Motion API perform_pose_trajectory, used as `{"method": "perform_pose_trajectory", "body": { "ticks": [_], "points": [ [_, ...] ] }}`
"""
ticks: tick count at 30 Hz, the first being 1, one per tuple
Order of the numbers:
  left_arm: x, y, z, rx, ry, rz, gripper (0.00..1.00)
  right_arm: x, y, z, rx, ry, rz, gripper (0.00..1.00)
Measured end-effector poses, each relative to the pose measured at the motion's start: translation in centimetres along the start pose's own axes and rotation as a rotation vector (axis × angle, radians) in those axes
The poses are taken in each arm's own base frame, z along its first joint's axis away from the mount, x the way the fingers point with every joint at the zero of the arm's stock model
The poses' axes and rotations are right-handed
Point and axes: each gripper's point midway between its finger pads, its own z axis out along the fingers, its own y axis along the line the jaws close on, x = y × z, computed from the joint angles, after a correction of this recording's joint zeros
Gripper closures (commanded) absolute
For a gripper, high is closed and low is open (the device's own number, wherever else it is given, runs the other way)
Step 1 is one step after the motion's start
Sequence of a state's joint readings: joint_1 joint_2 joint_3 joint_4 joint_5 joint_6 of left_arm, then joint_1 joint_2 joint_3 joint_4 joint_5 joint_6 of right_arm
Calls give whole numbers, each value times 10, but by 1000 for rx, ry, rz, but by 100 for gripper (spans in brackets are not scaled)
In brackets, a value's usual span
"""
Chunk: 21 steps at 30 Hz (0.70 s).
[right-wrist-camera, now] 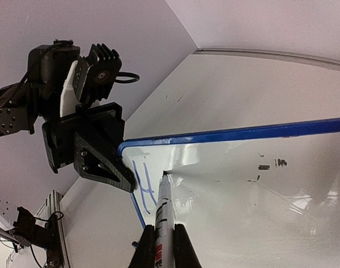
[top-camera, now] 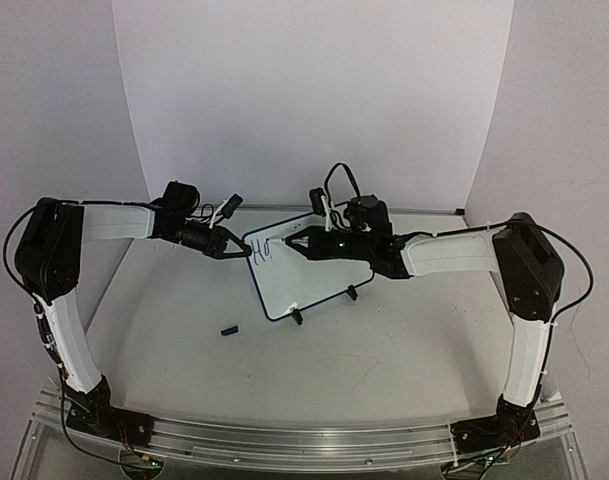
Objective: Write a sentence on the whiteboard
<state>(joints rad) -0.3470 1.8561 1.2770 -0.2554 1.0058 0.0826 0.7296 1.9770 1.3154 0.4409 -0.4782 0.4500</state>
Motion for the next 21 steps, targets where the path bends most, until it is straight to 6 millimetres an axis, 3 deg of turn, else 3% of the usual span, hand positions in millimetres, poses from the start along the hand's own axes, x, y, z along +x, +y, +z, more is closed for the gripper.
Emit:
{"method": "perform_pose_trajectory", "body": {
  "ticks": [10,21],
  "points": [
    [0,1,0,-4,1,-3,100,22,-6,-2,-3,40,16,100],
    [0,1,0,-5,1,-4,100,28,-9,-5,1,48,21,100]
  ]
}}
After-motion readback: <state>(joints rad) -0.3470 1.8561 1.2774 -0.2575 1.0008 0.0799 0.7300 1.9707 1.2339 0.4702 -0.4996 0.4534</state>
